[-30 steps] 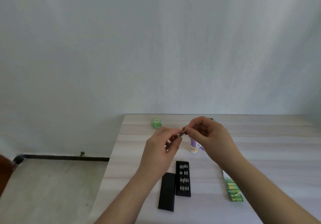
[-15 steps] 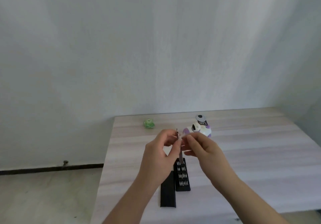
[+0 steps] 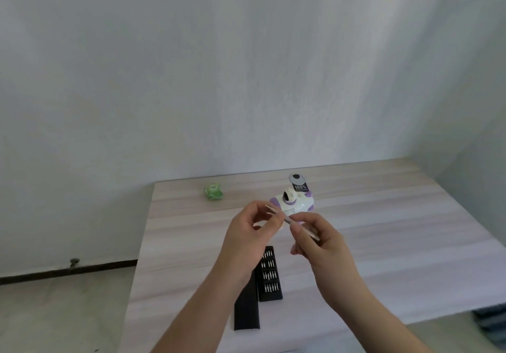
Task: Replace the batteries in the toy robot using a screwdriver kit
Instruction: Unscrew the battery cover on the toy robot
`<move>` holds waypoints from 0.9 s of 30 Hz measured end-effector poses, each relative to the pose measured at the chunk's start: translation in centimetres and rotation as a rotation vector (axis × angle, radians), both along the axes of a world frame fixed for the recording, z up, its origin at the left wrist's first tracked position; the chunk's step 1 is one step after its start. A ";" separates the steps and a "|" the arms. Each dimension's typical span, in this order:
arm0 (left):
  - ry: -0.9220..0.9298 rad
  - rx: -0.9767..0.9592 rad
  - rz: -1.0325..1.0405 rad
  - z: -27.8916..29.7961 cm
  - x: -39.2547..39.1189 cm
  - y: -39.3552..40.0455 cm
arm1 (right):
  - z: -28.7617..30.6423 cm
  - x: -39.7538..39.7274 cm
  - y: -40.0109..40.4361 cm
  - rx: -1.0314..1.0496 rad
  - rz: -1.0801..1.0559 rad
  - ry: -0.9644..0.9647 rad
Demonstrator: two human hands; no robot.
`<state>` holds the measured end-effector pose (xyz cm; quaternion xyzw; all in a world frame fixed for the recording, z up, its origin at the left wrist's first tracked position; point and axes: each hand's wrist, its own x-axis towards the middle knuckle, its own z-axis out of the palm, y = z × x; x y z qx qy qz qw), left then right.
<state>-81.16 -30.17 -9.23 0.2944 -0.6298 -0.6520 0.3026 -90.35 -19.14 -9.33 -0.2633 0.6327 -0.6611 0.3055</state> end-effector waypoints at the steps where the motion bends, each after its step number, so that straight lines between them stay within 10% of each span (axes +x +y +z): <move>1: -0.007 0.007 -0.021 -0.3 -0.7 -0.1 | -0.2 -0.7 -0.2 -0.011 -0.007 -0.009; 27: -0.654 -0.332 0.210 -15.8 -19.5 -5.3 | -12.1 -25.7 -6.7 0.276 0.017 -0.061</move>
